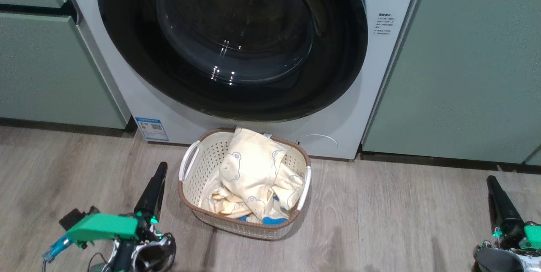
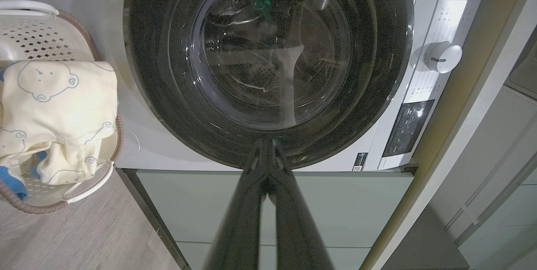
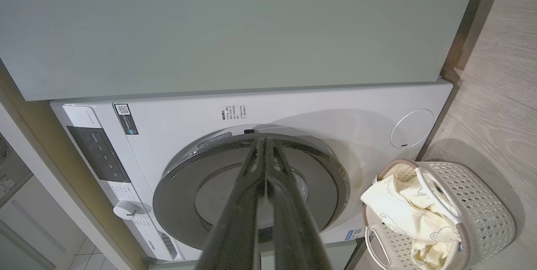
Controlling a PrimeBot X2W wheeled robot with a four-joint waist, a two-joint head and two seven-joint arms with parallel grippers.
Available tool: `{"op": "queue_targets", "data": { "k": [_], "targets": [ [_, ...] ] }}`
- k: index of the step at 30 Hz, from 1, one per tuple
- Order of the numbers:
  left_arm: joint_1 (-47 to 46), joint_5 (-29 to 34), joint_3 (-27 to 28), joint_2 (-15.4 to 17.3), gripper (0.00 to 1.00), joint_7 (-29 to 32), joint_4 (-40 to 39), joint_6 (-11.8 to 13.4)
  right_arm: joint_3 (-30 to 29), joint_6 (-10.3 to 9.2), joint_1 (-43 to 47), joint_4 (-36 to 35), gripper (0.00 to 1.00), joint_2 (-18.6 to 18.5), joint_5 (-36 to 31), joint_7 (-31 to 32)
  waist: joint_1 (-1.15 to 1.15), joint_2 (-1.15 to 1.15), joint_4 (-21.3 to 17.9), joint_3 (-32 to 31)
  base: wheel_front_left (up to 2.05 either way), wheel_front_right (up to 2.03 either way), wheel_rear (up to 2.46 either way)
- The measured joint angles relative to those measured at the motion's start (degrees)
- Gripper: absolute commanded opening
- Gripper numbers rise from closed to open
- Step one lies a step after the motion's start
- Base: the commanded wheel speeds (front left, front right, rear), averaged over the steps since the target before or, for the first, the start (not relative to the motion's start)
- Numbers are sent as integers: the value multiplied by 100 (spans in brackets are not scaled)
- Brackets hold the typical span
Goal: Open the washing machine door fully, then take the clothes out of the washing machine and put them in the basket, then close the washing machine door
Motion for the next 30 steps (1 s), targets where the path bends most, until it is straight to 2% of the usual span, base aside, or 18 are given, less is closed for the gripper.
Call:
{"op": "queue_targets", "data": {
  "k": [30],
  "targets": [
    [-1,2,20,-22,0,46,0,0,-65,0,0,3,0,8,-9,52,0,0,0,0,0,0,0]
  ]
}}
